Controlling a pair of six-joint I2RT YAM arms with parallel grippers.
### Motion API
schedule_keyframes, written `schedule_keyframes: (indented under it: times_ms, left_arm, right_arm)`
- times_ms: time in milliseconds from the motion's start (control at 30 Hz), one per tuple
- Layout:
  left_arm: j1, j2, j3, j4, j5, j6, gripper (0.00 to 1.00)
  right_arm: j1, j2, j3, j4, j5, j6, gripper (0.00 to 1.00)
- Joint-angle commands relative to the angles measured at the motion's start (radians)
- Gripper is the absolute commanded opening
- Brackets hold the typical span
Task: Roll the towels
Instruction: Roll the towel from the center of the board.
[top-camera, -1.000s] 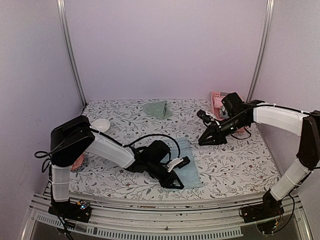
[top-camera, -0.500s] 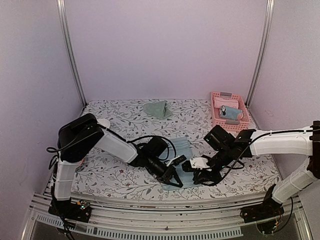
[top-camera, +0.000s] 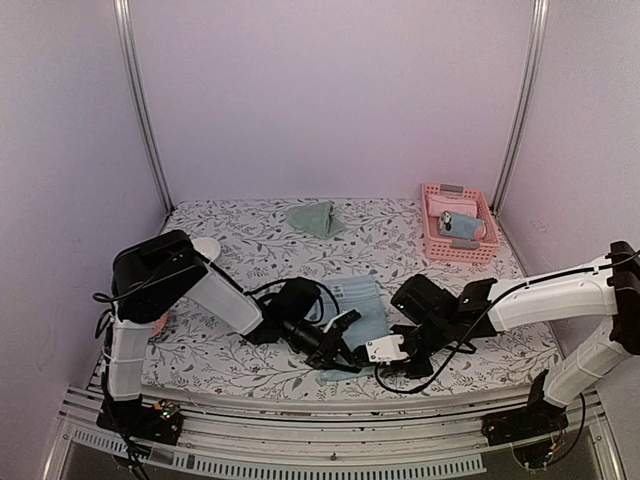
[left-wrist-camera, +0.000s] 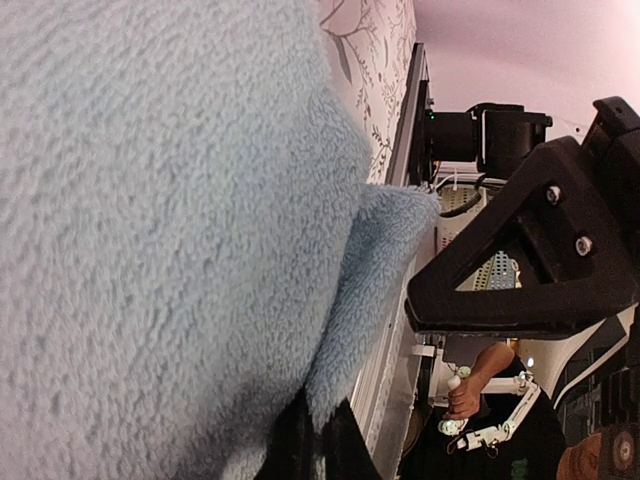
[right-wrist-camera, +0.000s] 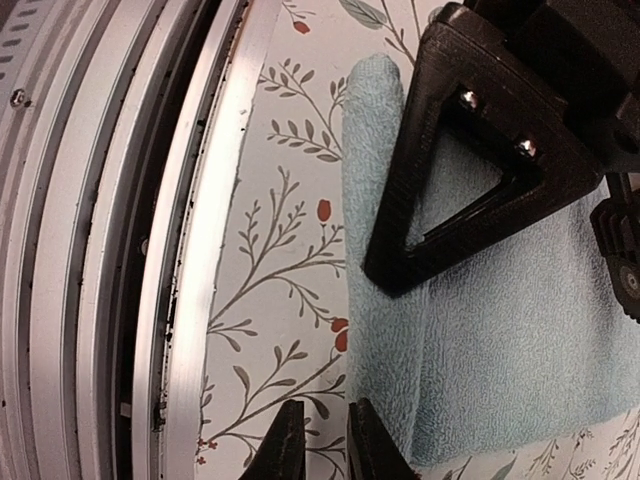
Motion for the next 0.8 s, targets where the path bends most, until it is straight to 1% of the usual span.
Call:
schedule_keyframes:
  times_ms: [0,100,133,333,767]
  left_arm:
    - [0.008,0.060,-0.025,-0.129,-0.059,0.003,0.00]
    - [0.009,0.061,0.003,-0.197,-0.074,0.037,0.00]
    - [0.008,0.062,0.012,-0.213,-0.077,0.047,0.00]
    - [0.009,0.068,0.045,-0.297,-0.097,0.074,0.00]
    - [0.008,0.077,0.064,-0.316,-0.100,0.082,0.00]
  right_arm:
    - [0.015,-0.014,-0.018,0.049,0.055,0.012,0.18]
    - [0.019,-0.013,-0.019,0.059,0.063,0.007,0.18]
    - [0.020,-0.004,-0.020,0.060,0.066,0.005,0.23]
    - [0.022,0.058,-0.022,0.086,0.109,0.008,0.24]
    - [0.022,0.157,-0.019,0.099,0.140,0.005,0.25]
